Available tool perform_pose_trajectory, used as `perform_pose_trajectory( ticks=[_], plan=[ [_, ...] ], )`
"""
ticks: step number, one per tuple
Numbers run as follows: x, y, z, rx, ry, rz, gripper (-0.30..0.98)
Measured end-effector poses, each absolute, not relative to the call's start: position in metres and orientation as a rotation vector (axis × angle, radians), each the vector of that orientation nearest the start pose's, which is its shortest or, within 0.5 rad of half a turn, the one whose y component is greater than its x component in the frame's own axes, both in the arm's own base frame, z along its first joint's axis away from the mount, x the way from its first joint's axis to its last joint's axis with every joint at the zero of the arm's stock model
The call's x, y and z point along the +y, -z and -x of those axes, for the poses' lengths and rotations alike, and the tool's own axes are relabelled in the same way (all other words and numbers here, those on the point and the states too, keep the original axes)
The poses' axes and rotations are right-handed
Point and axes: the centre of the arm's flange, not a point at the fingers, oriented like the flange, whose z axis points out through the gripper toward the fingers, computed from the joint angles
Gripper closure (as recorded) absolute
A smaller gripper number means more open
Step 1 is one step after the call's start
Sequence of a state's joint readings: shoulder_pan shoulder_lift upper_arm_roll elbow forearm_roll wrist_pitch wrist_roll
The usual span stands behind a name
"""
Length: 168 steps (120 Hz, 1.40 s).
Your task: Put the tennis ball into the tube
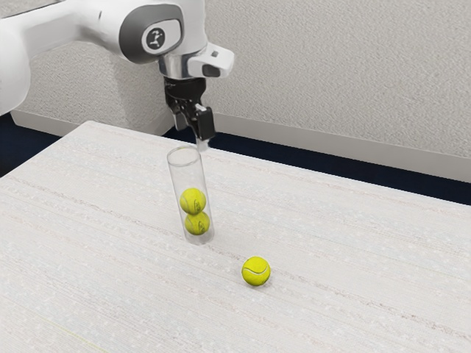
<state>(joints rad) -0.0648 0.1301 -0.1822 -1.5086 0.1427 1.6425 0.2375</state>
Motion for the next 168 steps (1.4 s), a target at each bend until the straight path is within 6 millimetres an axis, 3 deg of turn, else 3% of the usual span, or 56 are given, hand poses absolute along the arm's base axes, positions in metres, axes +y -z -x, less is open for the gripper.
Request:
perform_pose_trajectory(
  ticks=[13, 24, 33, 47, 62, 73, 99, 117, 141, 168],
  plan=[
    [-0.142, -0.573, -0.590, 0.852, -0.015, 2.912, 0.00],
    [-0.171, -0.548, -0.593, 0.977, -0.067, 2.905, 0.00],
    [-0.182, -0.526, -0.597, 1.038, -0.116, 2.947, 0.00],
    [-0.198, -0.469, -0.592, 1.116, -0.286, 3.013, 0.00],
    [-0.227, -0.409, -0.565, 1.215, -0.462, 3.029, 0.00],
    [-0.235, -0.380, -0.562, 1.244, -0.435, 3.041, 0.00],
    [-0.225, -0.314, -0.591, 1.222, -0.307, 3.071, 0.00],
    [-0.209, -0.295, -0.608, 1.183, -0.221, 3.085, 0.00],
    [-0.209, -0.262, -0.616, 1.185, -0.184, 3.101, 0.01],
    [-0.208, -0.256, -0.619, 1.195, -0.150, 3.099, 0.23]
  ],
)
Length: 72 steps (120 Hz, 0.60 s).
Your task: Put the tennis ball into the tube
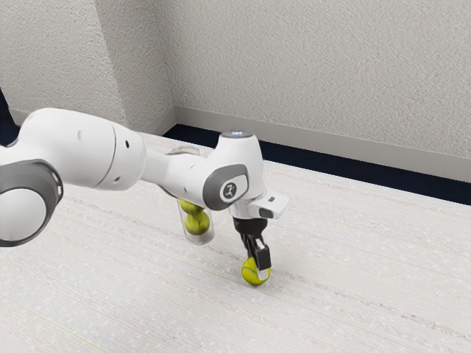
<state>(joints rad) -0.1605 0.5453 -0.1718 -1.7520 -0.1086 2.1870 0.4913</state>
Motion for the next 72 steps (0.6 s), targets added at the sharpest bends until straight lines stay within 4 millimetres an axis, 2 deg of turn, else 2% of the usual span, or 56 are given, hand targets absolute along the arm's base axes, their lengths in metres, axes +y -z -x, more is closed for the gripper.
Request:
perform_pose_trajectory(
  ticks=[11, 19, 37, 52, 72],
  plan=[
    [-0.207, -0.247, -0.619, 1.198, -0.164, 3.099, 0.25],
    [-0.207, -0.254, -0.620, 1.202, -0.145, 3.094, 0.31],
    [-0.198, -0.319, -0.626, 1.193, -0.006, 3.062, 0.41],
    [-0.176, -0.379, -0.640, 1.134, 0.126, 3.042, 0.44],
    [-0.153, -0.451, -0.657, 1.092, 0.211, 2.982, 0.46]
  ],
)
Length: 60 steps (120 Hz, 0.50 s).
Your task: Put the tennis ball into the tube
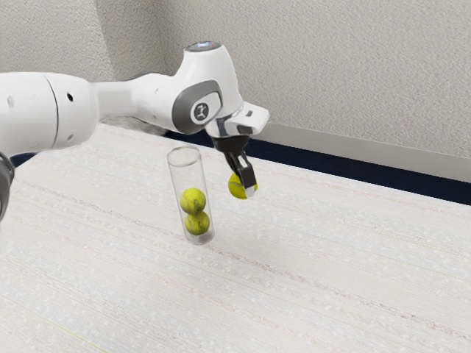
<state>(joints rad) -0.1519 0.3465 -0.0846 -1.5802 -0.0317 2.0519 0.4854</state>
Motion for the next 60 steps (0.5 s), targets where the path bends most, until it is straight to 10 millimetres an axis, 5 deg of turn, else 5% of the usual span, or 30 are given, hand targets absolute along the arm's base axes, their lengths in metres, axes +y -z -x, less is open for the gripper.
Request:
perform_pose_trajectory(
  ticks=[20, 60],
  plan=[
    [-0.115, -0.506, -0.670, 1.014, 0.219, 2.934, 0.46],
    [-0.057, -0.544, -0.661, 0.896, 0.086, 2.910, 0.43]
  ],
)
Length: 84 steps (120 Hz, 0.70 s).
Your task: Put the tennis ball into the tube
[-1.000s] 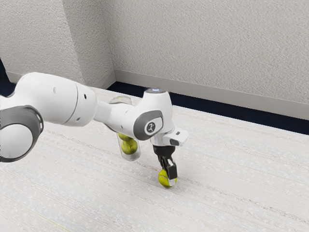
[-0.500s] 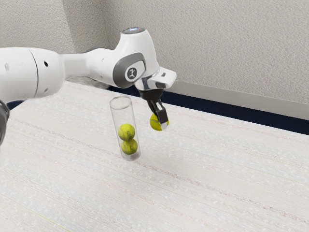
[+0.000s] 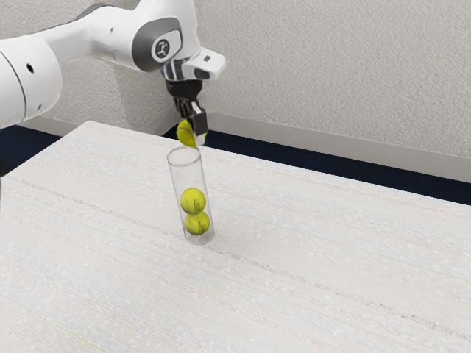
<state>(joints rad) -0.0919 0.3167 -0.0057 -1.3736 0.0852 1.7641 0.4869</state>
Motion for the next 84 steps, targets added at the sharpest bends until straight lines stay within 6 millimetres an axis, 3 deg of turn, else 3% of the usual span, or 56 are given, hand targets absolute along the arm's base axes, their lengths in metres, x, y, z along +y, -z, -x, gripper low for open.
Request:
perform_pose_trajectory(
  ticks=[16, 52, 65, 84],
  plan=[
    [-0.047, -0.545, -0.656, 0.880, 0.034, 2.920, 0.37],
    [-0.044, -0.551, -0.646, 0.890, -0.005, 2.933, 0.11],
    [-0.052, -0.565, -0.633, 0.918, 0.012, 2.932, 0.07],
    [-0.063, -0.568, -0.630, 0.946, 0.018, 2.929, 0.03]
  ],
)
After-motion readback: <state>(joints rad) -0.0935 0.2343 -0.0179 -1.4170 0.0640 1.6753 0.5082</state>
